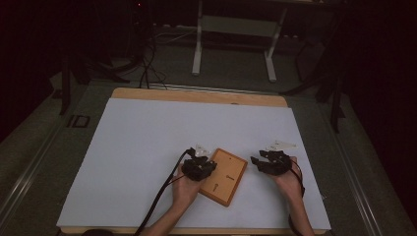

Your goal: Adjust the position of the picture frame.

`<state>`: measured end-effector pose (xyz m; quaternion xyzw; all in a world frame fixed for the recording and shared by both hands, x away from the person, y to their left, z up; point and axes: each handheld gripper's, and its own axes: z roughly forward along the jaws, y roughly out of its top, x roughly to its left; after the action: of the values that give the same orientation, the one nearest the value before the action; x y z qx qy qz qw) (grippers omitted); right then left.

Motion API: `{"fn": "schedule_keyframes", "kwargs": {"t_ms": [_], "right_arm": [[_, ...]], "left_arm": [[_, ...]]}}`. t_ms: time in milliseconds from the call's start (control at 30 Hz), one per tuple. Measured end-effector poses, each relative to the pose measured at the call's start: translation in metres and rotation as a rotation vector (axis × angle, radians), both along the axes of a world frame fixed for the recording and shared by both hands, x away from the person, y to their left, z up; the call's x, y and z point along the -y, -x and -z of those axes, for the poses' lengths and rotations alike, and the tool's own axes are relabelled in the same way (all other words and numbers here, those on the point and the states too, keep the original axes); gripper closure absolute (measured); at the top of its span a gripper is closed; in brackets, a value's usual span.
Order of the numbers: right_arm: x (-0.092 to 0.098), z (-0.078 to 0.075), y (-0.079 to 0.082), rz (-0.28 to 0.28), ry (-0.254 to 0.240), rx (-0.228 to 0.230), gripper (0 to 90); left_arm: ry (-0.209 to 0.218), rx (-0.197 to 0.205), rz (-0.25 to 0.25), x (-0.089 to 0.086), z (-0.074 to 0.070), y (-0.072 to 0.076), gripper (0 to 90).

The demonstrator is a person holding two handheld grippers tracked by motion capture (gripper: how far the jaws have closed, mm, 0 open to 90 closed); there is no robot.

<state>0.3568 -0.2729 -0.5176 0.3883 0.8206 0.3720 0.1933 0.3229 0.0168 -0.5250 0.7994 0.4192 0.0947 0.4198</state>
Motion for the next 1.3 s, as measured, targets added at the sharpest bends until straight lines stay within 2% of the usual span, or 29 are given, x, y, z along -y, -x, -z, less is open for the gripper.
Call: {"fn": "schedule_keyframes", "kwargs": {"t_ms": [67,133,367,533,667,833,967,1000,1033,1300], "right_arm": [[0.000,0.000,0.000,-0.003,0.001,-0.001,50.1],[-0.001,0.000,0.000,-0.007,0.002,-0.003,50.3],[-0.005,0.003,-0.001,-0.022,0.012,-0.008,50.9],[-0.009,0.005,-0.001,-0.034,0.019,-0.015,52.4],[-0.011,0.005,-0.001,-0.040,0.019,-0.015,53.4],[-0.013,0.005,0.000,-0.057,0.021,-0.020,54.6],[-0.013,0.004,0.000,-0.065,0.005,-0.026,56.3],[-0.013,0.004,0.000,-0.065,0.005,-0.026,56.3],[-0.012,0.004,0.001,-0.076,-0.014,-0.032,56.5],[-0.017,0.003,0.003,-0.111,-0.007,-0.037,57.4]], "left_arm": [[0.006,-0.002,0.004,-0.001,0.000,-0.001,83.5],[0.013,0.011,0.041,-0.004,0.002,-0.002,83.7],[0.024,0.024,0.098,-0.009,0.002,-0.007,84.1],[0.008,0.044,0.130,-0.012,-0.002,-0.009,84.4],[0.020,0.062,0.156,-0.014,-0.005,-0.011,84.5],[0.062,0.053,0.168,-0.016,-0.009,-0.015,84.6],[0.066,0.051,0.173,-0.018,-0.010,-0.017,84.6],[0.081,0.048,0.168,-0.020,-0.010,-0.020,84.6],[0.085,0.045,0.168,-0.021,-0.010,-0.022,84.5],[0.102,0.020,0.150,-0.027,-0.009,-0.030,84.5]]}}
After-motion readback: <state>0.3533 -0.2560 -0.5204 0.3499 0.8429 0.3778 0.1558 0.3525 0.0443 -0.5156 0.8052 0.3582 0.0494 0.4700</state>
